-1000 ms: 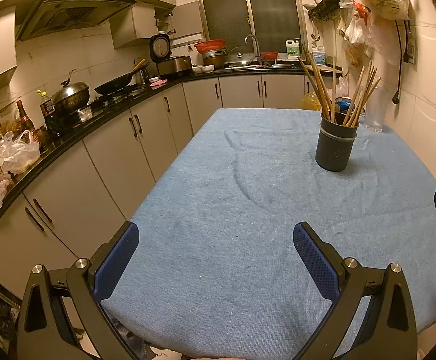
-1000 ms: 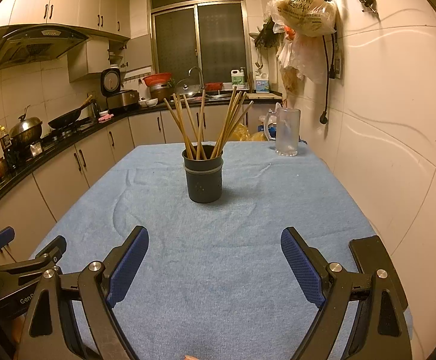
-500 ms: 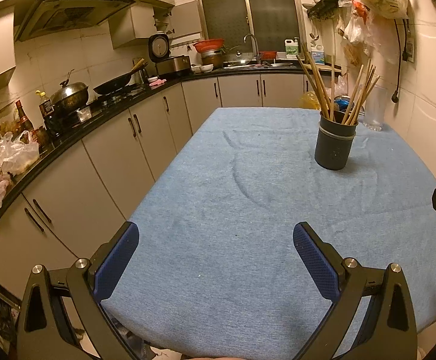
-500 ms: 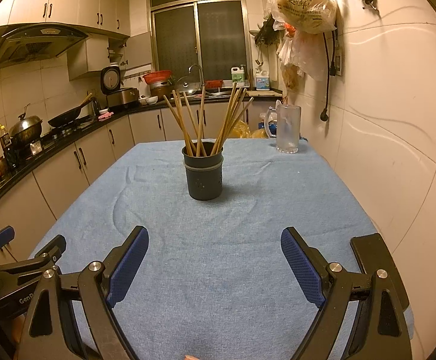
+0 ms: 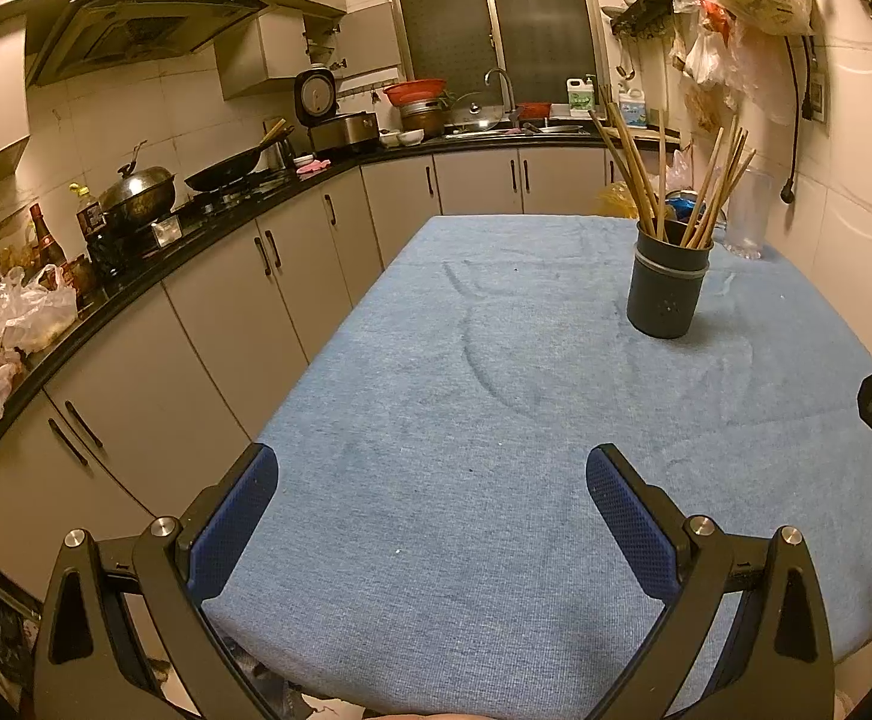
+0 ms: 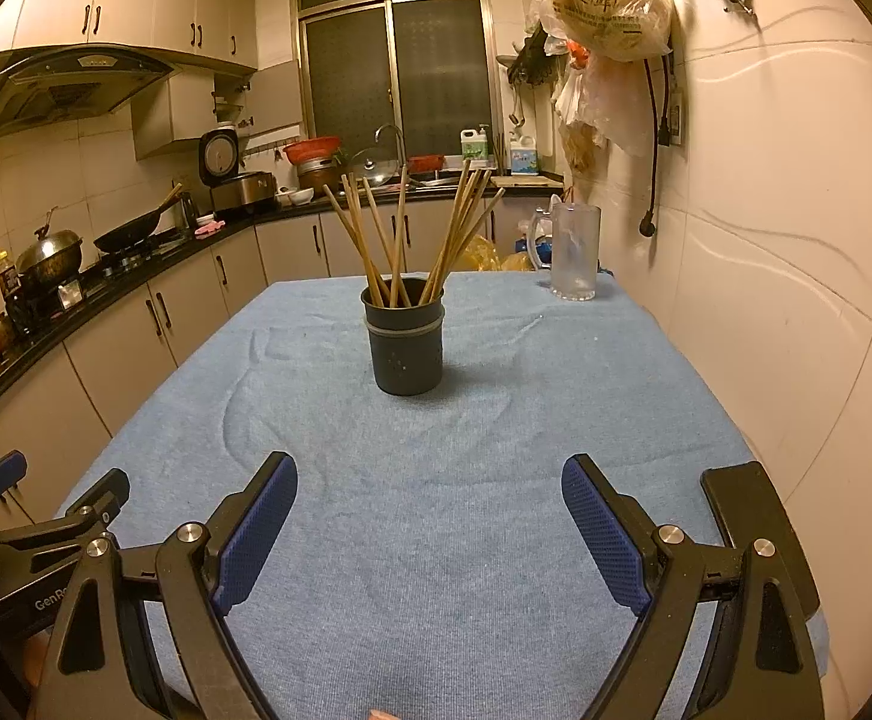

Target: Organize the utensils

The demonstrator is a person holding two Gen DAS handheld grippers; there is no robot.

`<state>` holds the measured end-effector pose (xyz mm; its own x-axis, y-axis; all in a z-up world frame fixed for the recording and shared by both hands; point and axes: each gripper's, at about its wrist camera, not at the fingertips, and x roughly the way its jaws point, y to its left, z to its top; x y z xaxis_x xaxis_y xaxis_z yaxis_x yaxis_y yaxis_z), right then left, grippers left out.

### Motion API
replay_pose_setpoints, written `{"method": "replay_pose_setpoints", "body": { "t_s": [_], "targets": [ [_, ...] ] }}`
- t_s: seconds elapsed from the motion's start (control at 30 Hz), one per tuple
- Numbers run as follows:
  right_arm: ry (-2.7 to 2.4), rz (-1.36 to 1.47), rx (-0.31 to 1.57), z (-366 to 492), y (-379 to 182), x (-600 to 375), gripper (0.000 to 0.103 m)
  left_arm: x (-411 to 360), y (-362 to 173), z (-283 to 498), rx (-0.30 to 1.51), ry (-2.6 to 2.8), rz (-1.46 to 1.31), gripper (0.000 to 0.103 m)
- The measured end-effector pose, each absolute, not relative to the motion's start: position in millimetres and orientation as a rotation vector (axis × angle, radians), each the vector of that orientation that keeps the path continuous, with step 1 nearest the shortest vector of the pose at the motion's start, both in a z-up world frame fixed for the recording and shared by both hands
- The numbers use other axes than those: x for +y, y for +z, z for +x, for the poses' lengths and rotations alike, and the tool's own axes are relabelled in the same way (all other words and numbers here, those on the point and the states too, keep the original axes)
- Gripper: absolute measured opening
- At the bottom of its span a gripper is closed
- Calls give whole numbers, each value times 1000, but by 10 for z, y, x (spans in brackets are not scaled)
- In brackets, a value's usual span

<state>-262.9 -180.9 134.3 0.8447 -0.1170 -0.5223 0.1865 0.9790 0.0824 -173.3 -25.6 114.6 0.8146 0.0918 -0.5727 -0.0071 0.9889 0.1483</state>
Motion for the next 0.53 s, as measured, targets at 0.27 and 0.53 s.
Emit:
{"method": "replay_pose_setpoints", "body": {
  "t_s": [0.27,0.53],
  "targets": [
    [-161,153,566,-2579,1280,-1856,93,-260,1152,-1692,621,57,147,102],
    [-200,193,604,-2368,1223,-2121,93,-134,1143,-1391,673,54,101,102]
  ]
}}
